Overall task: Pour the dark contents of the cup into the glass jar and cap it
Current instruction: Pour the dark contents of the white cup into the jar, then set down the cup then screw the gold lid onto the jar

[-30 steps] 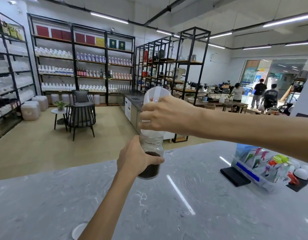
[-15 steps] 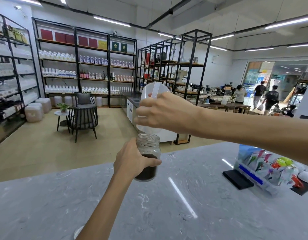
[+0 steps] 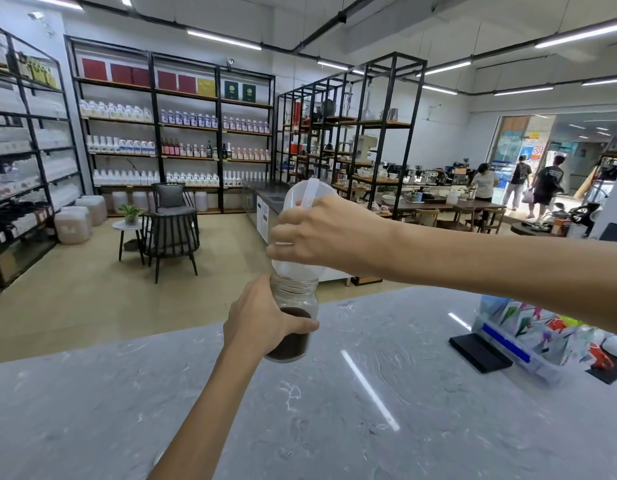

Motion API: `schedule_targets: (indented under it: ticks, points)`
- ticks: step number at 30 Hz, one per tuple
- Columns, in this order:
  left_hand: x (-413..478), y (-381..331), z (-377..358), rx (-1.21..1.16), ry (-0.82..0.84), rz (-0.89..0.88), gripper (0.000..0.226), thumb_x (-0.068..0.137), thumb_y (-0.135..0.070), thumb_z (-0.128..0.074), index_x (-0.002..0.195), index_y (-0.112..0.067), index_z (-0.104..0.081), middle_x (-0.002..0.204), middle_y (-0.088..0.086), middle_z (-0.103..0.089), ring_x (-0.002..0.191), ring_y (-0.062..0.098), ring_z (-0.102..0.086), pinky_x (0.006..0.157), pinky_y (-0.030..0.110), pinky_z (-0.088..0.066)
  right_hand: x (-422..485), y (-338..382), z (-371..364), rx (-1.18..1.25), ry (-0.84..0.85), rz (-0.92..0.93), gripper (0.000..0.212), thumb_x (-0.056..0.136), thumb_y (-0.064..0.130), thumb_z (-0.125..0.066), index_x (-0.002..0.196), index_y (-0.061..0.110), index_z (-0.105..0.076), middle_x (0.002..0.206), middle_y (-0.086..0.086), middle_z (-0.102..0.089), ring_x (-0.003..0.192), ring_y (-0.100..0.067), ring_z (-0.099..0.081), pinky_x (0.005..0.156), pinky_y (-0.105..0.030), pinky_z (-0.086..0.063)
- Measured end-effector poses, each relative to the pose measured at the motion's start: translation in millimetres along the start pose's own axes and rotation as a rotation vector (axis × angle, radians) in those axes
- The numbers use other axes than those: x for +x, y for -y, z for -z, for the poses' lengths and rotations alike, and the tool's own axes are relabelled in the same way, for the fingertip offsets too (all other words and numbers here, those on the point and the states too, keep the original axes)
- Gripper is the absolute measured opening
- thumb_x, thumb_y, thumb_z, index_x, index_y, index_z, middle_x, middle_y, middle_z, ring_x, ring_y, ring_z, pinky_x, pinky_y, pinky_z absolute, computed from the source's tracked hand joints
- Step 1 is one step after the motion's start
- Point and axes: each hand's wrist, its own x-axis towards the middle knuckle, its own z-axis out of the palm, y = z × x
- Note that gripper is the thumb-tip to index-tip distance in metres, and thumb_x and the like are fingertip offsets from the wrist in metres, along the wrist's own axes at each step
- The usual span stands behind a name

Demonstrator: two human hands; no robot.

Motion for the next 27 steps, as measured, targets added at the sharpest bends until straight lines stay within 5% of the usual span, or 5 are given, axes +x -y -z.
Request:
schedule_targets:
  ticks: [8, 14, 16, 20, 27]
  points:
    - [-18.2, 41.7, 1.6, -0.147, 0.006, 0.005, 0.084, 0.05, -0.041, -0.097, 0.123, -0.031, -0.057, 0.12, -0.006, -0.066, 0.112, 0.021, -0.062, 0.096, 0.047, -0.054, -11.8, 9.0, -48.9, 0.782, -0.058, -0.469, 0.105, 0.069, 0.053, -0.082, 0.153, 0.033, -0.022, 0.152, 0.005, -0.041, 0.128, -0.021, -0.051, 0.094, -0.04, -0.051]
    - [-49.2, 104.8, 0.7, -0.209, -0.044, 0.068, 0.1, 0.043, -0.046, -0.095, 0.134, -0.035, -0.053, 0.127, -0.01, -0.063, 0.117, 0.017, -0.061, 0.102, 0.046, -0.052, -31.3, 76.2, -115.4, 1.712, -0.115, -0.748, 0.104, 0.061, 0.047, -0.085, 0.149, 0.028, -0.033, 0.147, 0.005, -0.043, 0.123, 0.004, -0.051, 0.093, -0.019, -0.052]
    - [-59.8, 126.4, 0.5, -0.22, -0.064, 0.105, 0.103, 0.041, -0.047, -0.094, 0.134, -0.034, -0.053, 0.127, -0.01, -0.062, 0.118, 0.017, -0.061, 0.103, 0.046, -0.051, -33.8, 106.0, -131.4, 1.812, -0.084, -0.797, 0.11, 0.056, 0.054, -0.084, 0.151, 0.03, -0.033, 0.143, 0.01, -0.047, 0.118, 0.012, -0.052, 0.09, -0.015, -0.05]
    - [-72.7, 158.7, -0.8, -0.201, -0.098, 0.153, 0.092, 0.047, -0.04, -0.097, 0.127, -0.033, -0.054, 0.124, -0.01, -0.061, 0.113, 0.017, -0.062, 0.1, 0.043, -0.052, -33.2, 153.1, -156.1, 1.962, 0.02, -0.82, 0.118, 0.055, 0.056, -0.086, 0.154, 0.028, -0.03, 0.142, 0.015, -0.051, 0.128, -0.001, -0.052, 0.11, -0.041, -0.045]
    - [-120.6, 217.3, -15.7, -0.304, -0.102, 0.172, 0.081, 0.046, -0.028, -0.097, 0.108, -0.063, -0.057, 0.113, -0.024, -0.068, 0.102, -0.004, -0.068, 0.083, 0.021, -0.058, -38.8, 243.7, -172.0, 2.012, 0.059, -0.786, 0.115, 0.059, 0.058, -0.079, 0.156, 0.033, -0.021, 0.152, 0.022, -0.029, 0.14, 0.003, -0.03, 0.111, -0.036, -0.041]
